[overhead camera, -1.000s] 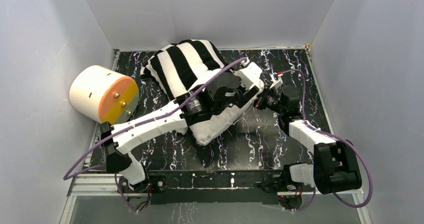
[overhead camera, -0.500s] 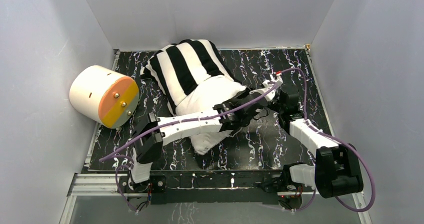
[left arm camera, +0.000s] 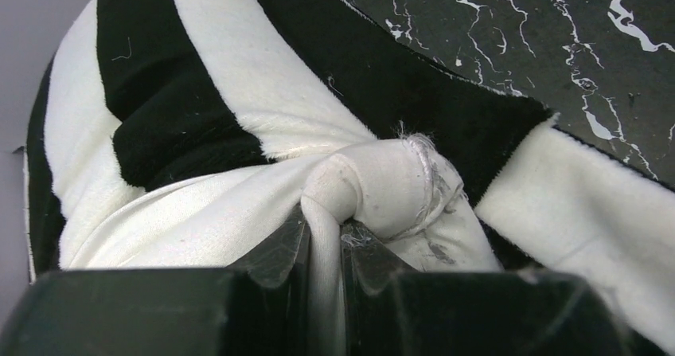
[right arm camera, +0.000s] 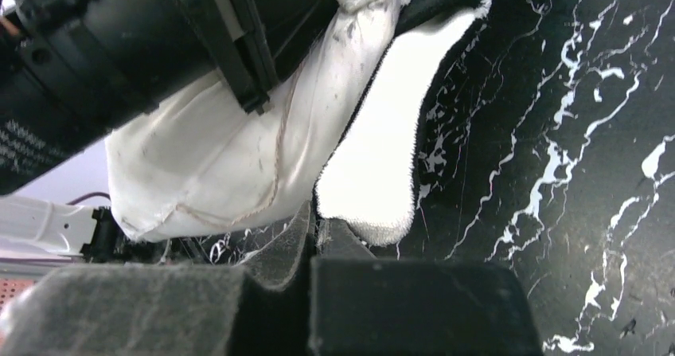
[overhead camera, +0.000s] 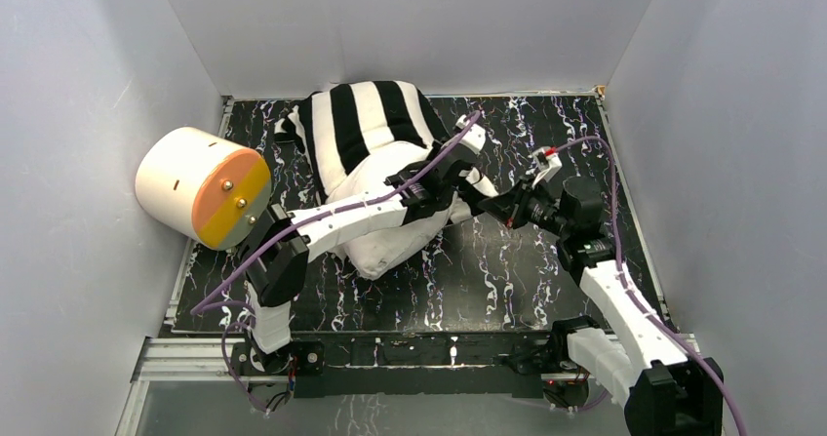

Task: Put the pillow into the pillowcase
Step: Stuff the pillow into the pillowcase.

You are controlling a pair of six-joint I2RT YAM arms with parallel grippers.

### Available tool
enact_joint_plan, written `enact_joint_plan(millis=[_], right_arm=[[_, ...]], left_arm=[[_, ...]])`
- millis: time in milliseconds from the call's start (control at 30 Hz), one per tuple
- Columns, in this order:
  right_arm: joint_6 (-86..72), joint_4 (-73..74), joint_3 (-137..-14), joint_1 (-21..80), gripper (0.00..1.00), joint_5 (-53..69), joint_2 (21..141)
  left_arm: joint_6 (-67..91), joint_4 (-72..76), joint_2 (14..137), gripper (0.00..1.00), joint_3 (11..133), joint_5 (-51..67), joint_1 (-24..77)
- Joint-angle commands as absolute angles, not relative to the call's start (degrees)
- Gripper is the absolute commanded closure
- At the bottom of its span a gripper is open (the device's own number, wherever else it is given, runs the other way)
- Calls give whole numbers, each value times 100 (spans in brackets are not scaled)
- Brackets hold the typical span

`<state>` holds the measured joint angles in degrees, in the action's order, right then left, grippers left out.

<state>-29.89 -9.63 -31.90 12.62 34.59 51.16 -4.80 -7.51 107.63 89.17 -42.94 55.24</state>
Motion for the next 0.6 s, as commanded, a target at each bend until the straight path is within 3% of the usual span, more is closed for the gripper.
enact_joint_plan(millis=[0, 333, 500, 567], right_arm=[[-2992, -947, -3238, 1270, 100, 4768, 4266], [-2881, 131, -2924, 1264, 100, 4259, 3230], [-3072, -1117, -2176, 1270, 100, 3704, 4053], [-3023, -1232, -2274, 1266, 93, 3410, 4536]], left_arm=[[-294, -1004, 11081, 100, 8424, -4627, 4764], [189, -501, 11267, 100, 7672, -4402, 4089], [474, -632, 10711, 100, 8111, -3322, 4196], [424, -573, 10460, 100, 8157, -2494, 4205]])
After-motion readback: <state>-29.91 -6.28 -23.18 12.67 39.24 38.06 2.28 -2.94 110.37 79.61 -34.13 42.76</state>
